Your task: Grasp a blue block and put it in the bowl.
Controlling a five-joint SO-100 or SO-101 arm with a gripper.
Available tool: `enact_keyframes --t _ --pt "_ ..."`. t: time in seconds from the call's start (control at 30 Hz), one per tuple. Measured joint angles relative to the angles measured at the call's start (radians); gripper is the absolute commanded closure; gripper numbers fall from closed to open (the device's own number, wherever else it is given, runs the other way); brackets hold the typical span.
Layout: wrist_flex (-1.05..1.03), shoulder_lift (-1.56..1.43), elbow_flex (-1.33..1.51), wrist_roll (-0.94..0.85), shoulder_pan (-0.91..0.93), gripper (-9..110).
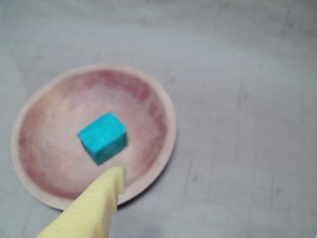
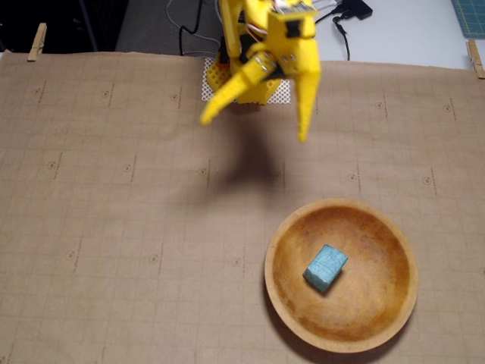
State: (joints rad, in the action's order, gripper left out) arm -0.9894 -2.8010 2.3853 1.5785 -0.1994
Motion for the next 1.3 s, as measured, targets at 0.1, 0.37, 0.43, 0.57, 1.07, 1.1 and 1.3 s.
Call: enact_keyframes --t 0.1,0.37,0.43,0.57,1.07,1.1,1.3 --pt "-0.055 -0.035 0.000 -0.009 0.032 51" --pt "-0.190 -0.106 0.021 -0.009 0.067 80" --pt "-0.210 -0.127 0.043 -0.009 0.091 86" --pt "-0.224 -0.209 0.147 -0.012 0.129 98" --pt "-0.235 -0.623 0.606 -0.018 0.146 104" --pt "-0.235 -0.627 0.630 -0.018 0.147 104" --pt "-0.235 -0.630 0.750 -0.018 0.144 104"
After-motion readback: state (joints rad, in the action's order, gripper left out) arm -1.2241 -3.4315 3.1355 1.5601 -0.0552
